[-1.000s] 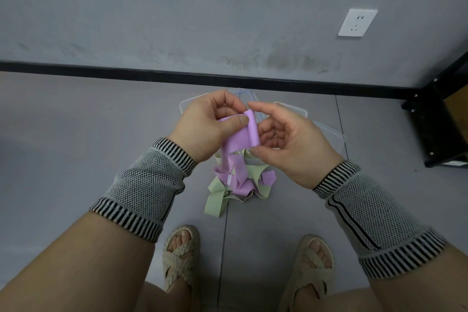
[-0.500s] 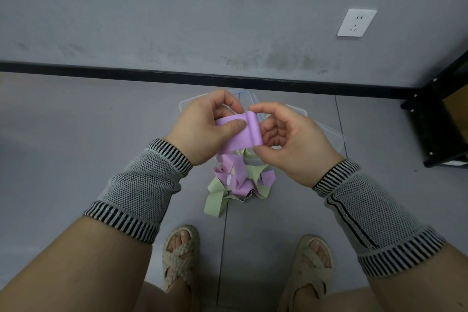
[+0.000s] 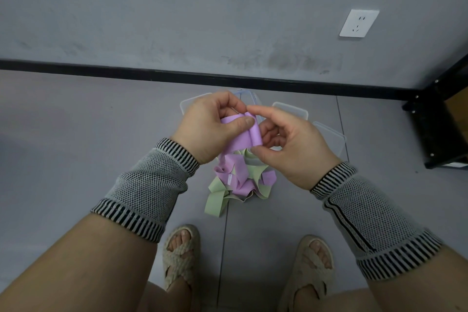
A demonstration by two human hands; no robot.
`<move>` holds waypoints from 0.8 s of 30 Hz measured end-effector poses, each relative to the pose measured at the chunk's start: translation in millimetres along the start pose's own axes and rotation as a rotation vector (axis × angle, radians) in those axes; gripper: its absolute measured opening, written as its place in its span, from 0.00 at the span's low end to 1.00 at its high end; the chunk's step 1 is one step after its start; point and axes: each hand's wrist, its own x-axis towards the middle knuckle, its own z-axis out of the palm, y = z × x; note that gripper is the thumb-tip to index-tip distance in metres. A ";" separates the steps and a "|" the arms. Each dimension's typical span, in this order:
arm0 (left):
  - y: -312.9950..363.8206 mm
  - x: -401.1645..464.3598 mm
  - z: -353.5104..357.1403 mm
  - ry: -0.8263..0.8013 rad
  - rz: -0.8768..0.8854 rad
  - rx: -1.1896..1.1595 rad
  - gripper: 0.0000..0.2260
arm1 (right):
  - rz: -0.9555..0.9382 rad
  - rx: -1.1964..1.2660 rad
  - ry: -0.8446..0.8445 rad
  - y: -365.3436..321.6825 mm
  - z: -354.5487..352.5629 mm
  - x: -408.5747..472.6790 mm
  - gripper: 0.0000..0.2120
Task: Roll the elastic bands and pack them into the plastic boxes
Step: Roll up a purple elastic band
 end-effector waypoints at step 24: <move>-3.7 0.1 -2.0 -0.121 -0.008 -0.122 0.07 | 0.083 0.190 -0.062 -9.1 -5.4 1.0 0.30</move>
